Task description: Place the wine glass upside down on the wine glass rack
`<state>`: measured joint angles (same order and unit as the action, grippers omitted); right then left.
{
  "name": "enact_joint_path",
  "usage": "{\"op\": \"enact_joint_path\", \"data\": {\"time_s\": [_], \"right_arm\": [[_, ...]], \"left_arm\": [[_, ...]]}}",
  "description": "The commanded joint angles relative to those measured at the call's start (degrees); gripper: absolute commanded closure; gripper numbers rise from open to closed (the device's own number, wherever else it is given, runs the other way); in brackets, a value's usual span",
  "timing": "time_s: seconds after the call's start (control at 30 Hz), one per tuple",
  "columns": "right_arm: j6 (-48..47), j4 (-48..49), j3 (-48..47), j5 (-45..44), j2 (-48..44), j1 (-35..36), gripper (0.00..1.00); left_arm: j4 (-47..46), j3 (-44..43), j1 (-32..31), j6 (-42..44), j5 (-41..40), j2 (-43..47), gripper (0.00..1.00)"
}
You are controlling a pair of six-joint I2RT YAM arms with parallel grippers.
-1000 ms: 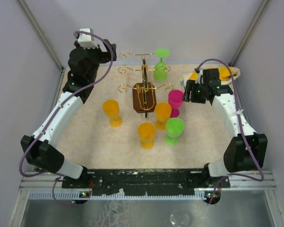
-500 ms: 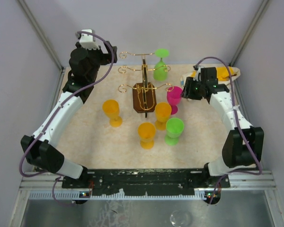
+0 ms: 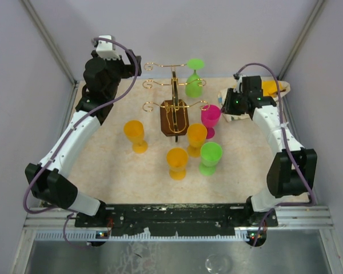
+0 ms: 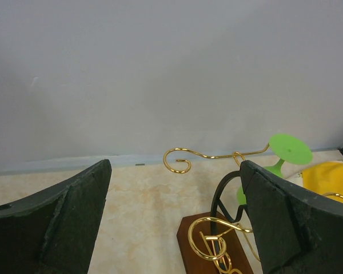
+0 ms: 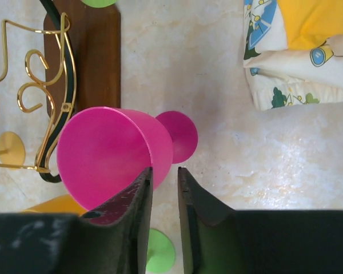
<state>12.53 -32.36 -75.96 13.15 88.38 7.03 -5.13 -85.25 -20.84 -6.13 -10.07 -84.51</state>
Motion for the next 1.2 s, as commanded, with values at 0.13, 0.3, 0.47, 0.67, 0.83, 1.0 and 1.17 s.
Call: {"op": "enact_joint_path", "data": {"time_s": [0.13,0.3,0.47,0.67,0.83,1.0,1.17], "right_arm": [[-1.24,0.17,-4.27,1.84,3.31,0.70,0.81],[-1.49,0.50,-4.50,2.16,3.73,0.69,0.79],[-1.56,0.63,-5.12,2.23,3.61,0.66,0.77],[-0.91,1.44,-5.94,2.87,2.10,0.66,0.76],[0.01,1.20,-7.66,4.54,1.86,0.71,0.76],[-0.17,0.46,-7.39,5.45,3.11,0.78,0.75],[-0.94,-0.67,-6.54,5.08,5.52,1.20,0.74]], "left_arm": [[-2.62,-0.15,0.19,0.16,0.65,1.08,0.01],[-2.31,-0.17,0.19,-0.20,0.59,1.23,0.01],[-2.09,-0.07,0.19,-0.42,0.49,1.43,0.01],[-1.77,0.08,0.21,-0.46,0.31,1.84,0.01],[-1.80,0.38,0.20,-0.60,0.23,1.90,0.01],[-2.19,0.68,0.19,-0.74,0.24,1.89,0.01],[-3.18,1.36,0.19,-0.88,0.38,2.07,0.01]]}}
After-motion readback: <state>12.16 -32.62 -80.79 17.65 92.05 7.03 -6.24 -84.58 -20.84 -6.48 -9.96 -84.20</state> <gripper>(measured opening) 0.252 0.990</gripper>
